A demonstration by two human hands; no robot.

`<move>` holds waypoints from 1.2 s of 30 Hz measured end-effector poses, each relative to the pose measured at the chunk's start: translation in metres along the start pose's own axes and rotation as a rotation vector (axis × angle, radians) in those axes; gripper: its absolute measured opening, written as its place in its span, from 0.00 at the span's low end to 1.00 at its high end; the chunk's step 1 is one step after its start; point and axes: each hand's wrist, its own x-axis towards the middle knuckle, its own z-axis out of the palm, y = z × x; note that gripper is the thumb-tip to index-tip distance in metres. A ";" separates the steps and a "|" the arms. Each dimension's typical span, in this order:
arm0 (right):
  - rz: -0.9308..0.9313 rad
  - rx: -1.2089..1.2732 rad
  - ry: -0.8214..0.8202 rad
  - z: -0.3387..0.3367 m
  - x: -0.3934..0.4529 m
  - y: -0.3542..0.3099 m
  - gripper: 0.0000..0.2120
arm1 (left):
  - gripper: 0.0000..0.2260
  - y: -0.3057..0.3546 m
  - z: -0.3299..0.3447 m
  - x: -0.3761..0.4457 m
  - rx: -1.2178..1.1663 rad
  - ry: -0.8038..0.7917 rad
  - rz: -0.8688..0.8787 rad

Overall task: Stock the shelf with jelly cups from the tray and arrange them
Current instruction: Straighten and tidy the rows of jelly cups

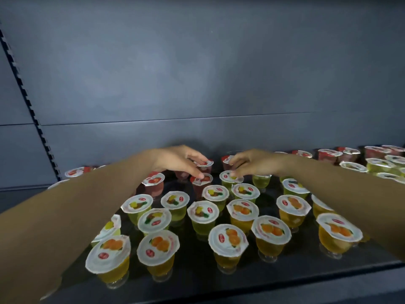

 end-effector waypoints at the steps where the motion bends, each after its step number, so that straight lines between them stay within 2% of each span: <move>1: -0.007 0.007 -0.022 0.002 0.005 0.002 0.26 | 0.26 -0.003 0.001 0.003 -0.006 -0.023 0.000; 6: -0.043 0.035 -0.111 0.008 0.018 0.004 0.25 | 0.27 -0.008 0.007 0.012 -0.003 -0.079 -0.005; 27: -0.064 0.088 -0.057 0.014 0.025 0.006 0.23 | 0.22 -0.022 0.009 0.020 0.068 -0.022 0.038; 36: -0.139 0.144 -0.048 0.025 0.040 -0.013 0.22 | 0.15 -0.028 0.000 0.011 0.120 0.002 0.027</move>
